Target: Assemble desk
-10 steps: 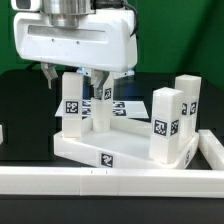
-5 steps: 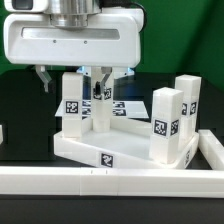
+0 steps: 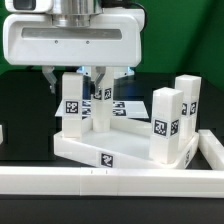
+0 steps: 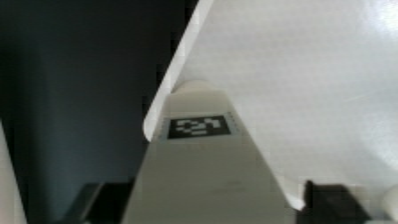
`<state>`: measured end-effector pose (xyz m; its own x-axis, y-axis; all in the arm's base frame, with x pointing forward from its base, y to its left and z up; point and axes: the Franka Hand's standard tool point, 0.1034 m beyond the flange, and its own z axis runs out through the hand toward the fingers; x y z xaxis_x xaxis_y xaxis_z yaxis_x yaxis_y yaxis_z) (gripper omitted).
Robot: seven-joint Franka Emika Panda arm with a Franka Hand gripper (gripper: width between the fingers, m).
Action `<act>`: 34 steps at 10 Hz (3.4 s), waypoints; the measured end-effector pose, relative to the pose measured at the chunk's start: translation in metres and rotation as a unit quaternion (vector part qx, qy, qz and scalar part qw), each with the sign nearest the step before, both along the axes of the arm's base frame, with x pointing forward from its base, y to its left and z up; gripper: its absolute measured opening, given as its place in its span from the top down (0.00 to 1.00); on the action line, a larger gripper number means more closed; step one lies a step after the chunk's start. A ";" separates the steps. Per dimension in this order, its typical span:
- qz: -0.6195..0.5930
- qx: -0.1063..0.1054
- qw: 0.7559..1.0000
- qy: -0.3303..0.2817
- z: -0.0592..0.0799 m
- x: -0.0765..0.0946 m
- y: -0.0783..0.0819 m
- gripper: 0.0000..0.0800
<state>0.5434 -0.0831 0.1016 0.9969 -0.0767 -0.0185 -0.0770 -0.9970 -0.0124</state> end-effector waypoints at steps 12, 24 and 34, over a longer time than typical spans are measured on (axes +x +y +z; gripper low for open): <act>-0.409 0.019 0.912 0.005 -0.002 0.000 -0.002 0.64; -0.499 0.014 0.866 0.022 -0.004 -0.003 0.000 0.20; -0.118 -0.002 0.993 0.009 0.000 0.000 0.000 0.19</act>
Offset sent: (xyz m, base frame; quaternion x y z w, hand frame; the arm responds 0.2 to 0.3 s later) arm 0.0000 0.0000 0.0000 0.0000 0.0000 0.0650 0.9979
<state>0.5436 -0.0834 0.1015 0.9506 -0.3085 -0.0346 -0.3089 -0.9511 -0.0049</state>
